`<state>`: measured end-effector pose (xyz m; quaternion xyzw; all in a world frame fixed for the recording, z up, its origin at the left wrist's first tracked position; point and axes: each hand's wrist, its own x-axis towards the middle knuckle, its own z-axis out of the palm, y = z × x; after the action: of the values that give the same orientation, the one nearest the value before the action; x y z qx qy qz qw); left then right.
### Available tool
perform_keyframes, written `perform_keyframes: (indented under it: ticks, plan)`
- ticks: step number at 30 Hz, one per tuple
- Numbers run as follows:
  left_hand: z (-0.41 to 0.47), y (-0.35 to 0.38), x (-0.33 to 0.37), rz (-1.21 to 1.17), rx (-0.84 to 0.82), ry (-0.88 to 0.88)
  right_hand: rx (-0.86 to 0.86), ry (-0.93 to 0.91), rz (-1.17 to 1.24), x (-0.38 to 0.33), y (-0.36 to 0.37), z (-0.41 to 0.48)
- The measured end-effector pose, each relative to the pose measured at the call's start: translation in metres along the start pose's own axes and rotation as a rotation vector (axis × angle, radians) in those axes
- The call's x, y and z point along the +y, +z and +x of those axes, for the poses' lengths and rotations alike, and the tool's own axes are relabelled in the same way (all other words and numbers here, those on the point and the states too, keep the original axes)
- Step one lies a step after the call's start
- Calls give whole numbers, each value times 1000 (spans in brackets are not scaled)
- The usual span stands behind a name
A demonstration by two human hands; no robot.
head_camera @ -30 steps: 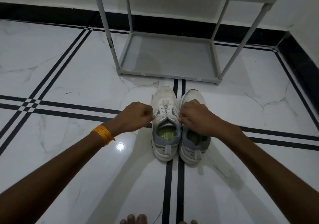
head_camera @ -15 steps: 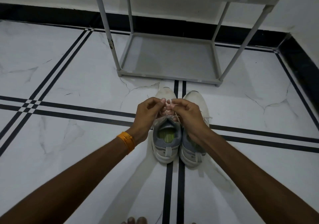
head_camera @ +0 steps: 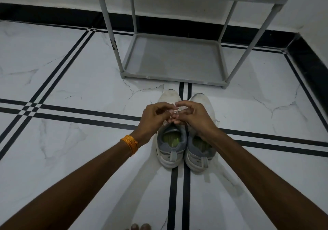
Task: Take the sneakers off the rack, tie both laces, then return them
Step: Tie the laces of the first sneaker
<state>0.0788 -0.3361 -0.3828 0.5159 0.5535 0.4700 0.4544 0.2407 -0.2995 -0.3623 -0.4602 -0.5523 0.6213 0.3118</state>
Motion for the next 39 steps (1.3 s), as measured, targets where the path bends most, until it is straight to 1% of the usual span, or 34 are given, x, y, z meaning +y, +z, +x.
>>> perform_keyframes:
  ticks: [3,5,7,9,12,15,18,20,22,24,26,29,32,34,36,39]
  plan:
    - [6,-6,4,36,-87,-48,-19,-21,-104,0,-4,1]
    - [10,-7,6,84,-83,-53,-30,-41,-200,2,-5,4]
    - [13,-7,6,82,-63,-74,-30,-70,-309,2,-5,6]
    - [15,-9,8,50,-95,-145,-15,-97,-416,1,-3,7]
    - [22,-12,12,73,-204,-263,-25,-160,-559,-2,-1,6]
    - [26,-15,12,96,-274,-301,-48,-197,-643,-4,0,5]
    - [23,-14,10,50,-261,-298,-48,-234,-692,-6,3,3]
    - [21,-11,9,27,-216,-270,-49,-263,-690,-7,4,0]
    - [21,-7,7,26,-155,-247,-12,-254,-650,-6,4,-2]
    - [19,-3,4,77,-86,-208,86,-215,-561,-1,6,-6]
    - [16,0,3,176,-41,-142,185,-209,-526,5,12,-12]
    - [12,5,2,383,24,26,267,-277,-622,8,21,-17]
    - [10,4,-1,673,78,261,307,-323,-849,7,26,-11]
    - [7,4,0,731,62,336,293,-297,-935,9,28,-7]
    - [5,6,0,750,59,369,290,-289,-918,10,27,-9]
    - [4,7,0,738,94,377,317,-330,-787,10,25,-16]
